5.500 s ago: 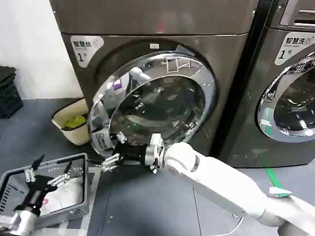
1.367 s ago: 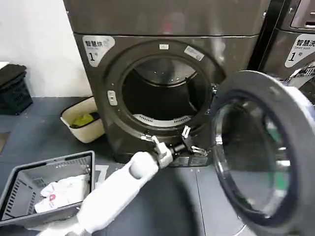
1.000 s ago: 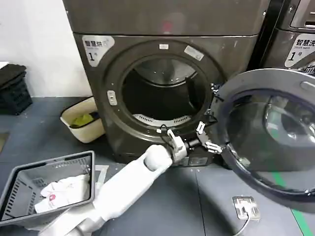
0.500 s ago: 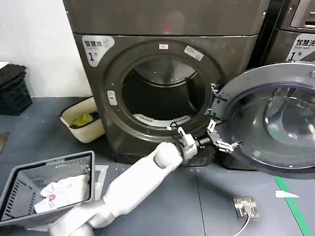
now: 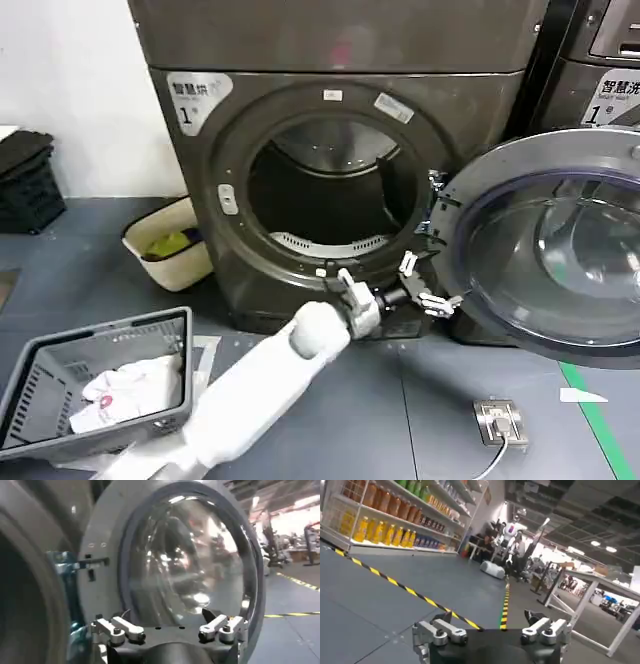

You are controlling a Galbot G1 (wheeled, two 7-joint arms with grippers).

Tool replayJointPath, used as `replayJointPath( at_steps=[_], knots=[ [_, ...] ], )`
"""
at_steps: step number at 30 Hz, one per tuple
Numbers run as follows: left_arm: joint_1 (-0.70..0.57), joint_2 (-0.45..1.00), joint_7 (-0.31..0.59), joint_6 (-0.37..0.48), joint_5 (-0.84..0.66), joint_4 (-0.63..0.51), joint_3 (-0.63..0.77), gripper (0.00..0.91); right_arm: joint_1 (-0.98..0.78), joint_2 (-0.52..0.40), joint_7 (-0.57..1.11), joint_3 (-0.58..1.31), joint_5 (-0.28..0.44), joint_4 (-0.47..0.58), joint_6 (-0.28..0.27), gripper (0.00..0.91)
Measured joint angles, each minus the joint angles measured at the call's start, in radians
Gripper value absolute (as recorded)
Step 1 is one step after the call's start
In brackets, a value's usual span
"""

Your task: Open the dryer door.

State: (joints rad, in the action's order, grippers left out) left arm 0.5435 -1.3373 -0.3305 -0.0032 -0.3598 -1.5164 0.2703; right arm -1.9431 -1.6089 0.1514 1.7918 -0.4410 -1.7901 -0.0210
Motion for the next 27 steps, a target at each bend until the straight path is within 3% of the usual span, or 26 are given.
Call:
replayJointPath(
  at_steps=[9, 19, 27],
  knots=[
    [0.129, 0.117, 0.045, 0.087, -0.033, -0.17, -0.106, 0.907, 0.009, 0.0, 0.018, -0.011, -0.005, -0.009, 0.0, 0.907],
    [0.349, 0.227, 0.186, 0.178, -0.072, -0.341, -0.319, 0.907, 0.012, 0.0, 0.081, 0.023, -0.019, 0.04, 0.03, 0.907],
    [0.511, 0.242, 0.353, 0.312, -0.128, -0.455, -0.51, 0.907, 0.017, 0.0, 0.073, 0.062, -0.007, 0.09, 0.052, 0.907]
  ],
)
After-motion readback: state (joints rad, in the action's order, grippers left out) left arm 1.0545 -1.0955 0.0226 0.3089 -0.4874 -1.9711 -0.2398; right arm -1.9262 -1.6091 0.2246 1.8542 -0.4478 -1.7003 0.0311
